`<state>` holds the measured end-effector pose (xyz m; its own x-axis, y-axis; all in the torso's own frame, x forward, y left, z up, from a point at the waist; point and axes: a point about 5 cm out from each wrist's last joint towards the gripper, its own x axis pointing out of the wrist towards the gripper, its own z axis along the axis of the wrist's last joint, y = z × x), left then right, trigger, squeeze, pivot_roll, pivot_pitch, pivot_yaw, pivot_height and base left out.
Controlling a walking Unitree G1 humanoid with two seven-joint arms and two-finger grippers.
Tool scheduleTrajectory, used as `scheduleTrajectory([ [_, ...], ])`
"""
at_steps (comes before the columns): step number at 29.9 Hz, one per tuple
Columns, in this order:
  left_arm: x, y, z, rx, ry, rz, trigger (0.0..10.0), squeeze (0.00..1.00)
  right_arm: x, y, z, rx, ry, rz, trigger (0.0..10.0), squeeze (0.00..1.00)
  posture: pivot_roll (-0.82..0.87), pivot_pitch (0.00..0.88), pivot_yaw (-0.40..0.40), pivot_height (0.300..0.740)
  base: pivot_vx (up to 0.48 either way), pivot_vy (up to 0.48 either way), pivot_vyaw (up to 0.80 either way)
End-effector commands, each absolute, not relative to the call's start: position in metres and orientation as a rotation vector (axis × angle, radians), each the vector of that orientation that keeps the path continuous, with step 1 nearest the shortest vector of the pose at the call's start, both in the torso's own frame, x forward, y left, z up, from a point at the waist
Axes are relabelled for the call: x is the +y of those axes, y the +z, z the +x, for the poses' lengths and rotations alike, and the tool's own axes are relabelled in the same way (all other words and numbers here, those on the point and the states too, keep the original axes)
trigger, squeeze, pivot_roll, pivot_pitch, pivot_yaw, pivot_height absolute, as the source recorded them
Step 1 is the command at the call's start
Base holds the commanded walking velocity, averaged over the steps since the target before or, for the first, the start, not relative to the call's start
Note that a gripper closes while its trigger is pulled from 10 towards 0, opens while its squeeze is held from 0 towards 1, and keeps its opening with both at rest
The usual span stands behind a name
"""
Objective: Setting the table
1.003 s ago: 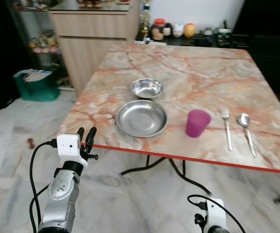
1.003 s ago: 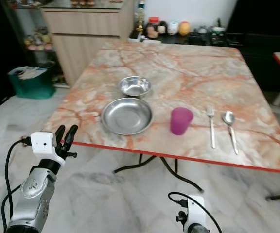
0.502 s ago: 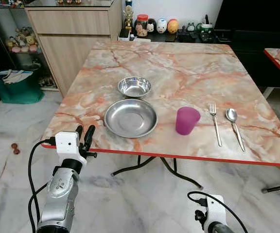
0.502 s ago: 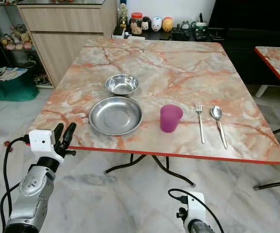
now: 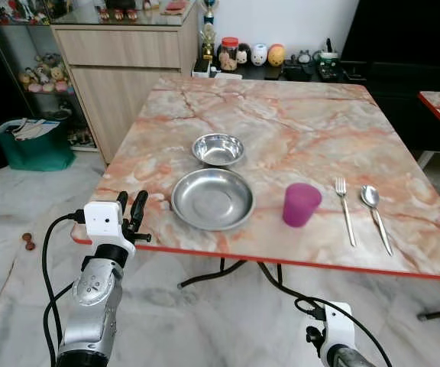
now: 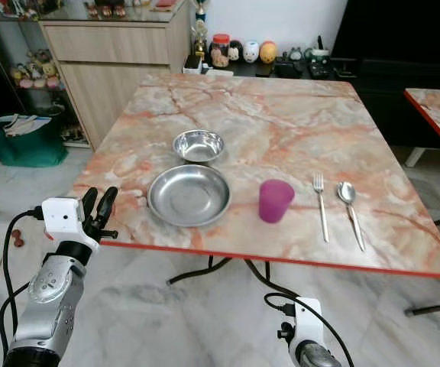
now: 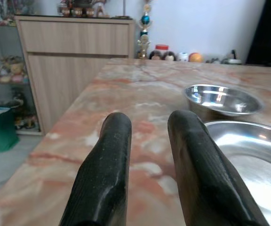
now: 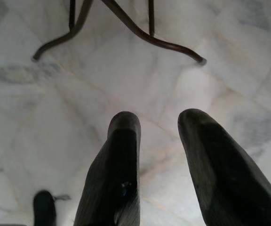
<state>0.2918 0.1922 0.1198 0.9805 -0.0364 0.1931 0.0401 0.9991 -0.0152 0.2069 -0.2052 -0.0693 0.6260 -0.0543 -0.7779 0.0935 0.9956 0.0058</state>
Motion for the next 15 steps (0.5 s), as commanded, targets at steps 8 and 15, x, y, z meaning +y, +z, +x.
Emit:
scheduleTrajectory([
  [8,0.187,0.131,0.294,-0.237,-0.060,-0.024,10.0,0.00,-0.210,-0.077,0.191,0.927,-0.108,0.016,10.0,0.00,0.03,0.000,-0.011,0.740,0.120,0.000,-0.13],
  [15,0.192,0.135,0.296,-0.240,-0.035,-0.037,10.0,0.00,-0.208,-0.083,0.179,0.952,-0.102,0.029,10.0,0.00,0.02,0.000,-0.005,0.740,0.000,0.000,0.00],
])
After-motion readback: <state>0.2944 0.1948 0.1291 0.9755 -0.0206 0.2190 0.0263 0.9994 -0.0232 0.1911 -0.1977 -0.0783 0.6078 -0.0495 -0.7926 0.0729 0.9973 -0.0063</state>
